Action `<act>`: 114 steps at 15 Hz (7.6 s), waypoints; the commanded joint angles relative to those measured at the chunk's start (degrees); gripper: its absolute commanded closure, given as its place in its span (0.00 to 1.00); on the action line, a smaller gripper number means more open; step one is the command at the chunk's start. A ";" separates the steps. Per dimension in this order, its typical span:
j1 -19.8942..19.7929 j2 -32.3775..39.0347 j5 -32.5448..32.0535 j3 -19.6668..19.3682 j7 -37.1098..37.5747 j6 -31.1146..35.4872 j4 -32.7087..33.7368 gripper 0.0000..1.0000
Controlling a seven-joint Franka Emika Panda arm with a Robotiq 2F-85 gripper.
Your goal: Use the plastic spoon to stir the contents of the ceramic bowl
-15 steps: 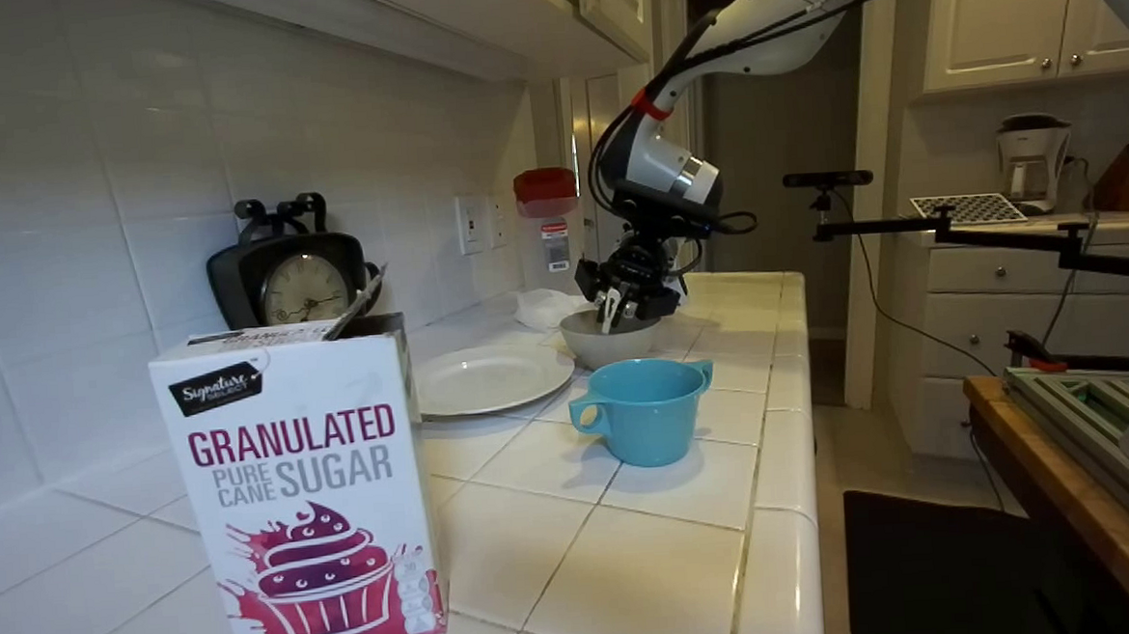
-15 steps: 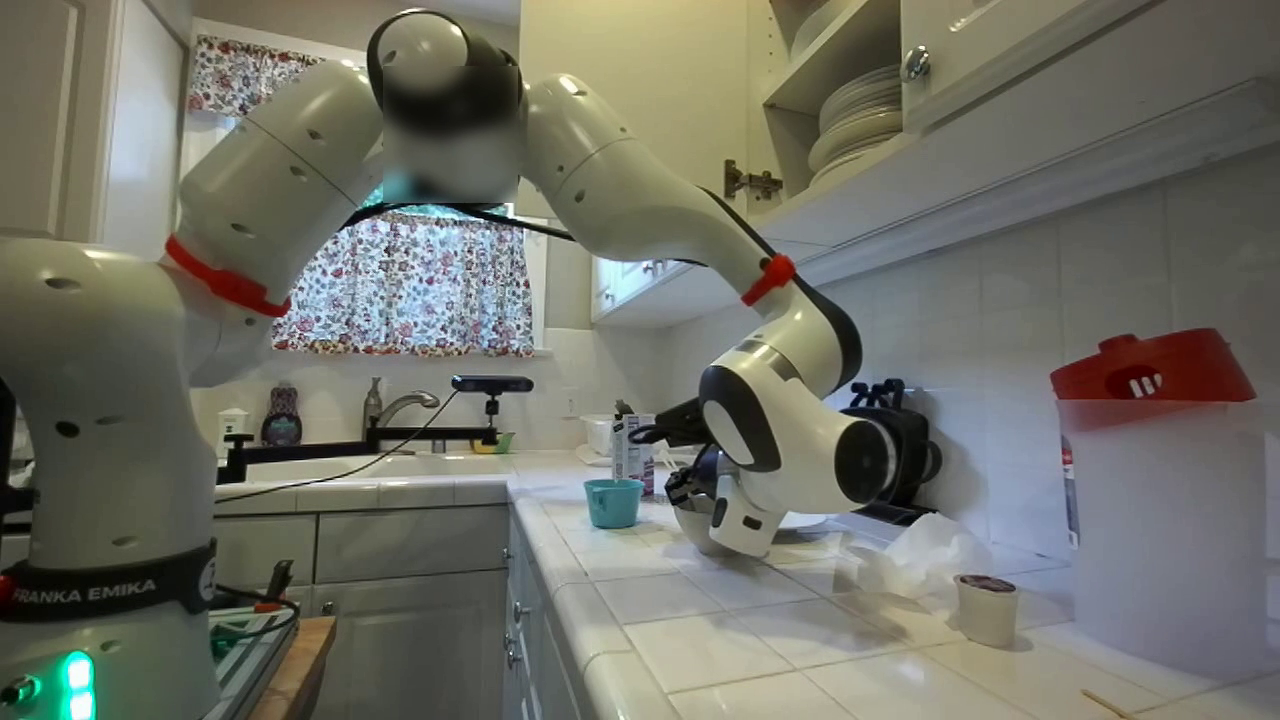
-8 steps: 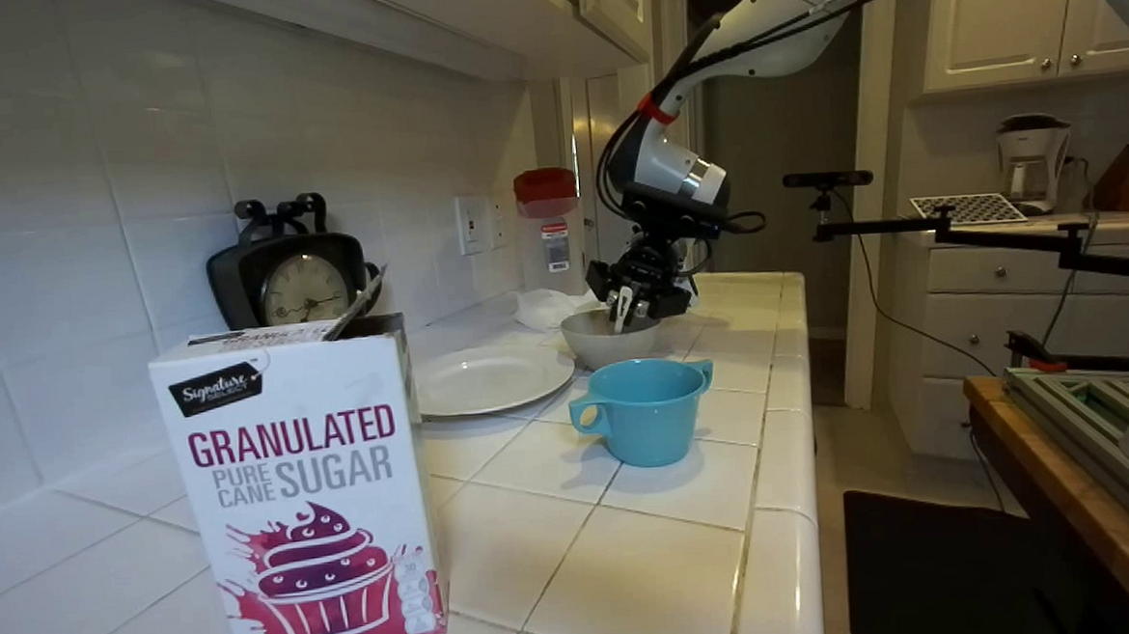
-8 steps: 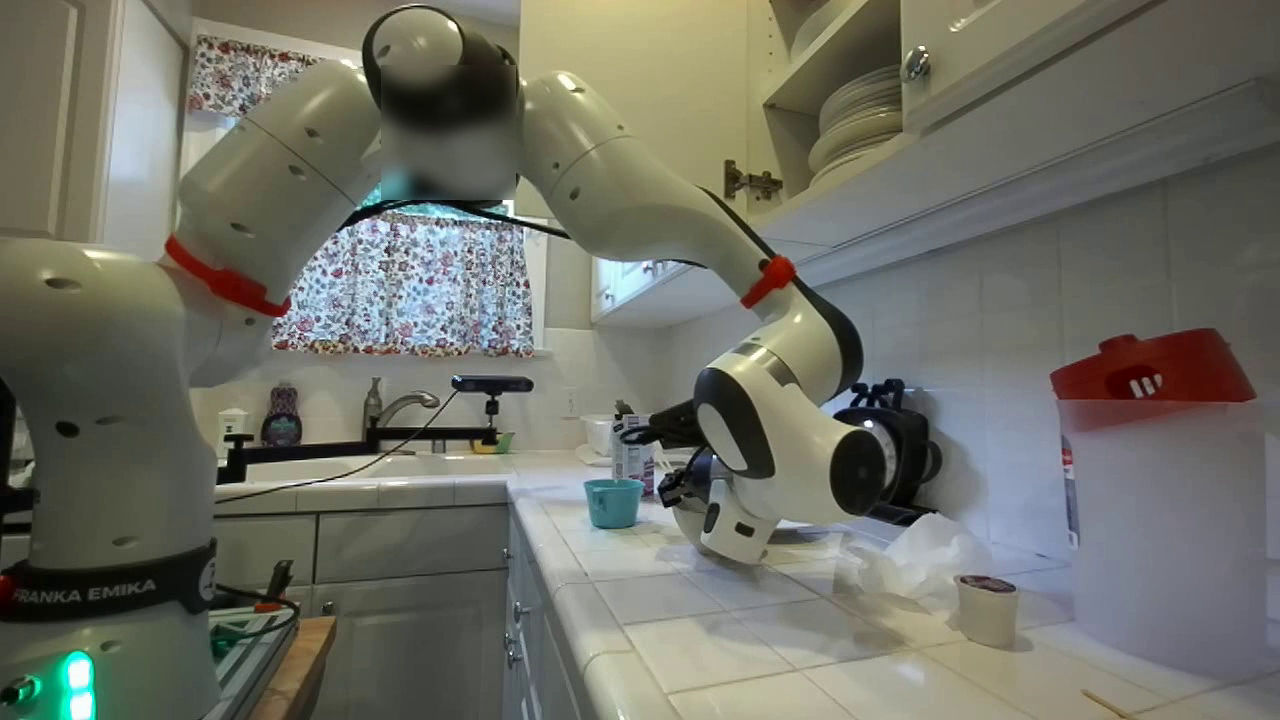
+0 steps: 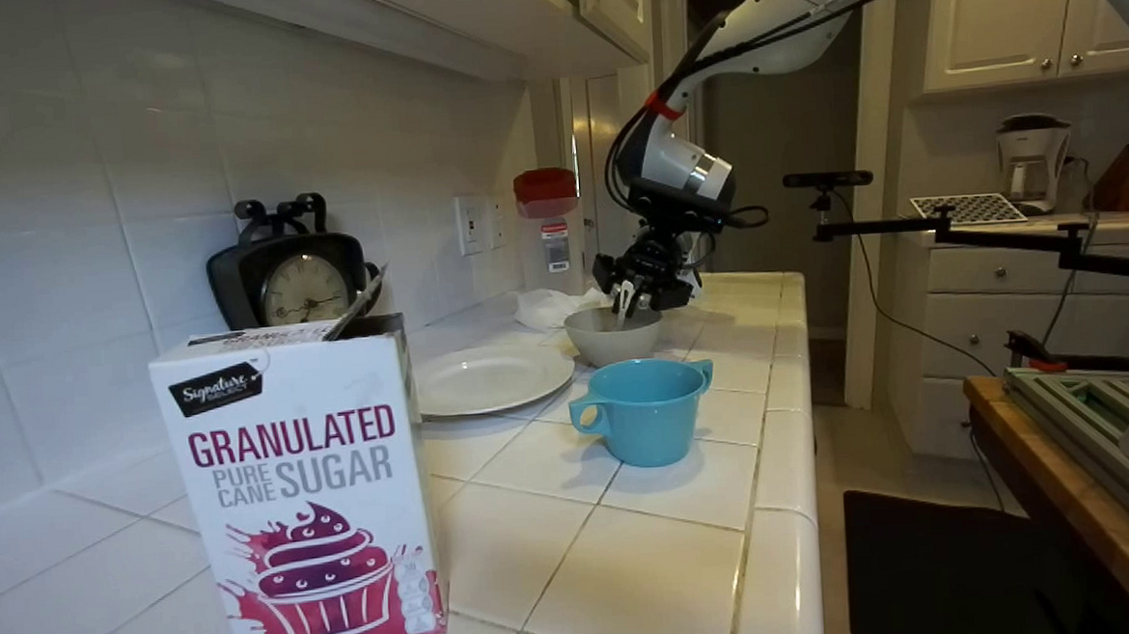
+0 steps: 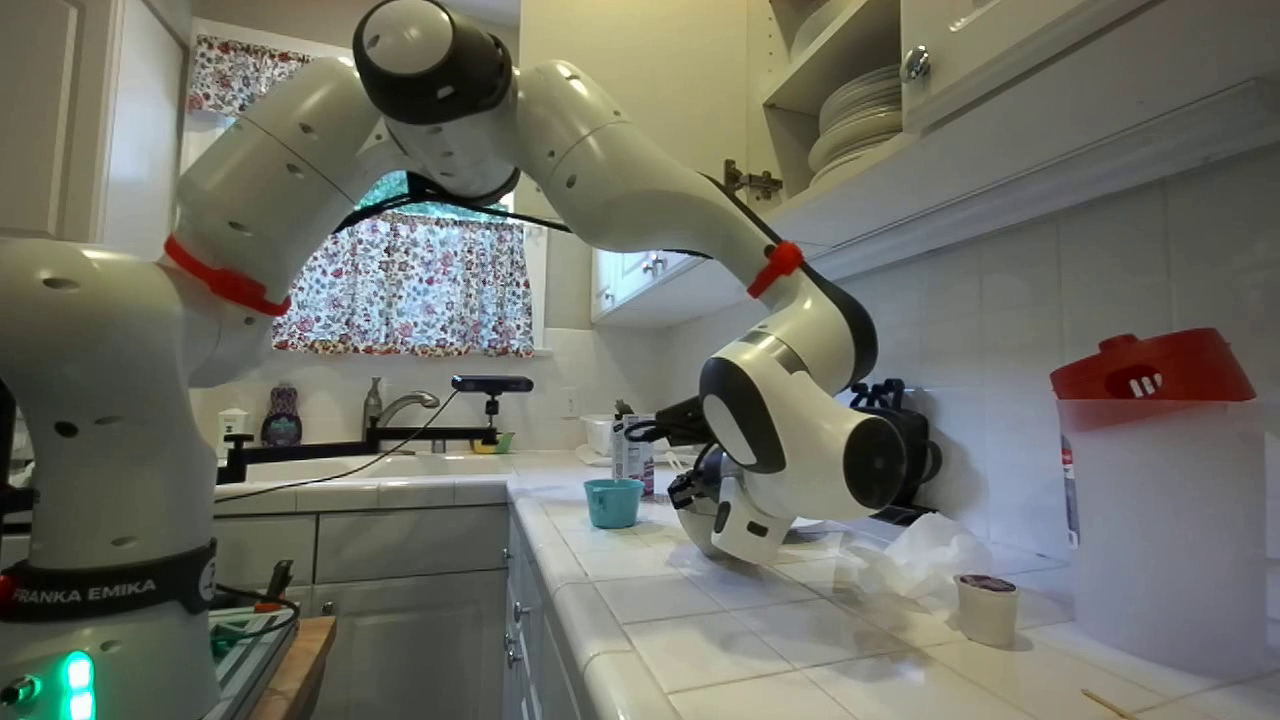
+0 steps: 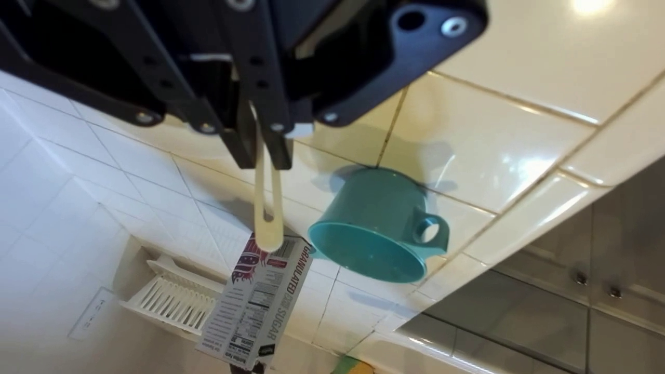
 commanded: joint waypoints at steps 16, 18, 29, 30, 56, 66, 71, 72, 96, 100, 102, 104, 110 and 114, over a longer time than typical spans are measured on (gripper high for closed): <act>0.13 2.17 0.66 3.08 0.63 -0.50 6.54 0.97; 0.31 2.34 0.77 3.48 0.43 -0.61 6.07 0.97; 0.82 -0.40 0.59 3.19 -1.40 -3.78 -2.31 0.97; 0.71 -0.65 0.58 2.95 -1.39 -4.01 -3.04 0.97; -0.69 3.72 0.09 1.59 0.08 -1.97 7.04 0.97; 0.66 2.58 0.31 3.63 -1.48 -3.29 2.34 0.97; 0.45 1.47 0.17 2.61 -2.12 -4.37 -0.24 0.97; 0.35 1.43 0.12 2.29 -2.07 -4.46 -0.36 0.97; 0.88 5.37 -5.15 2.71 -1.76 -4.29 10.23 0.97; 1.66 3.79 -5.96 3.11 -2.58 -4.81 7.18 0.97; 1.61 3.23 -6.59 2.82 -2.94 -5.16 5.71 0.97; 1.36 2.78 -7.03 2.41 -3.23 -4.96 4.43 0.97; 0.44 2.62 -7.02 1.04 -3.42 -4.85 4.41 0.97; -0.07 2.90 -7.37 0.25 -2.77 -4.98 6.28 0.97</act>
